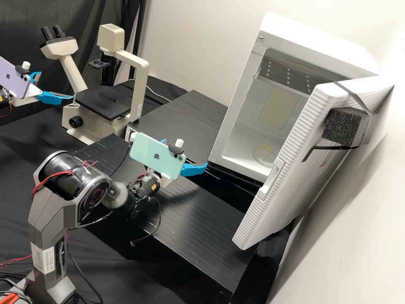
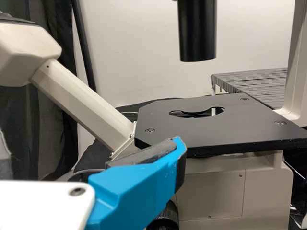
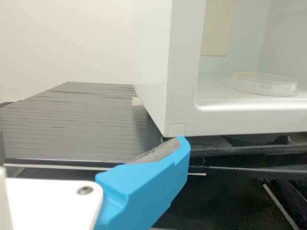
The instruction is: Take out the petri dish and place it under the microscope.
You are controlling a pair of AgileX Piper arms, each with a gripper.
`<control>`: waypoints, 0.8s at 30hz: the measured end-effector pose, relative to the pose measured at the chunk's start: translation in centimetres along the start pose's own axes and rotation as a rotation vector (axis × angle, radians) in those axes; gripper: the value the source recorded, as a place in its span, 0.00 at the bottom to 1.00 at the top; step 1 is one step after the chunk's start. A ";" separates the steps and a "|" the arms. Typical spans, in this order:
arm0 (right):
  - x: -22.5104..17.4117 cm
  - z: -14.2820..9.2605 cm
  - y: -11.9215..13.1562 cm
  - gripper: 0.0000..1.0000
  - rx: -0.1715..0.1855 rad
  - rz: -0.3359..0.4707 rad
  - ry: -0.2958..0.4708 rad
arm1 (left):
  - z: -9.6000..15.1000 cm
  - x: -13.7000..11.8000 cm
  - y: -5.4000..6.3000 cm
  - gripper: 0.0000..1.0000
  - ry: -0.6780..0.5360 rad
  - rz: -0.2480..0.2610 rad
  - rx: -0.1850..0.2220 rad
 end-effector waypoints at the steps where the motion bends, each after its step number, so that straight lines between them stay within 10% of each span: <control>1: 0.0 0.0 0.0 1.00 0.000 0.000 0.000 | 0.0 0.0 0.0 1.00 0.000 0.000 0.000; 24: -4.8 5.5 3.8 1.00 0.044 0.148 -0.033 | 0.0 0.0 0.0 1.00 0.000 0.000 0.000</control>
